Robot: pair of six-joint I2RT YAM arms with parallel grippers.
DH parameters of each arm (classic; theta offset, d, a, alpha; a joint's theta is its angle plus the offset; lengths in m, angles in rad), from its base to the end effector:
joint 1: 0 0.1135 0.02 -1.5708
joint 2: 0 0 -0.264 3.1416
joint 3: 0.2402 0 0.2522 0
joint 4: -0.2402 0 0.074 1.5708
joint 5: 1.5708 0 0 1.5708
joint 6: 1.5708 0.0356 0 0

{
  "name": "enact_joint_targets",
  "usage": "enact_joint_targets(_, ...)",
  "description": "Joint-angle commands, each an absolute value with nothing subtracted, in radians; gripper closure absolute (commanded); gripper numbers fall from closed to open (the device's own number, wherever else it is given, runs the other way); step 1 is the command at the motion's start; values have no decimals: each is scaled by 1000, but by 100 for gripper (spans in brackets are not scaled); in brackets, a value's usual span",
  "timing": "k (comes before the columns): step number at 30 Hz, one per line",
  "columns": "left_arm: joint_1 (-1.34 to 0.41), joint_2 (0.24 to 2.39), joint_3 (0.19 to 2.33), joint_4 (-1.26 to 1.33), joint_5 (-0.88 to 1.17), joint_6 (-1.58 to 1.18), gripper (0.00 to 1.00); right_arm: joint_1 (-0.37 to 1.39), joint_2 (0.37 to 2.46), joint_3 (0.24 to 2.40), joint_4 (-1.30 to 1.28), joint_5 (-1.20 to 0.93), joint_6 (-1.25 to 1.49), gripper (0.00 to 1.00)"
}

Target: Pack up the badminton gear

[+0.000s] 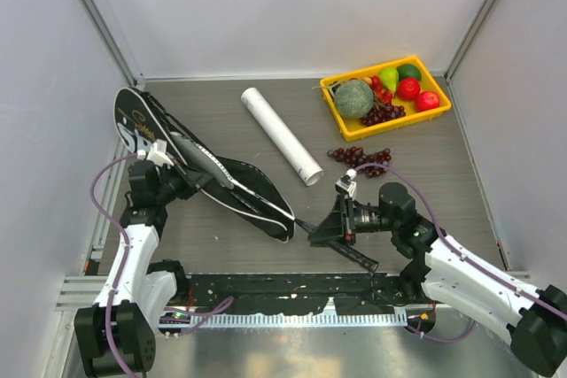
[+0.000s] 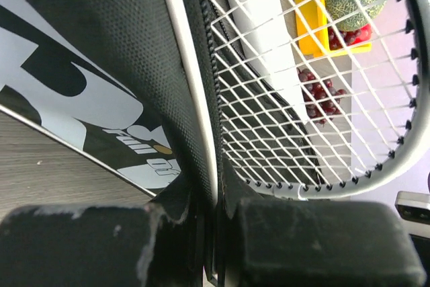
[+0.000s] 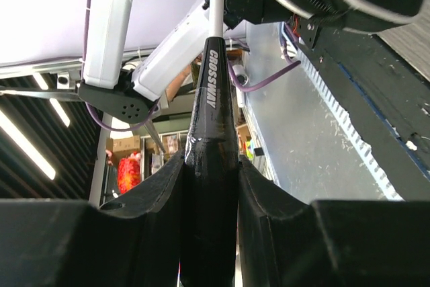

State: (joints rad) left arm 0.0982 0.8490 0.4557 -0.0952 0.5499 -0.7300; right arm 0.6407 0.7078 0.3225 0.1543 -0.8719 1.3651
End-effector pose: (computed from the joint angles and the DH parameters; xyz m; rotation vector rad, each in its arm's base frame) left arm 0.1879 -0.0002 0.2242 -0.5160 2.0538 -0.9497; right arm 0.1146 0.1195 0.2265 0.0204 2.3441 2.0196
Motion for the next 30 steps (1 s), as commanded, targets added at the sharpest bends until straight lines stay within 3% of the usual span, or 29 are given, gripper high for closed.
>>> enact_joint_targets(1, 83, 819, 446, -17, 707, -739, 100, 690, 742, 396, 322, -752, 1393, 95)
enact_joint_targets(11, 83, 764, 420, 69, 718, -677, 100, 687, 539, 437, 66, -730, 1374, 95)
enact_joint_targets(19, 83, 856, 512, 7, 877, -618, 100, 689, 338, 445, -144, -611, 1362, 95)
enact_joint_targets(24, 83, 799, 466, -6, 832, -638, 100, 689, 342, 379, -161, -580, 1365, 94)
enact_joint_targets(30, 84, 798, 446, -15, 822, -612, 100, 695, 411, 291, 63, -577, 1453, 95)
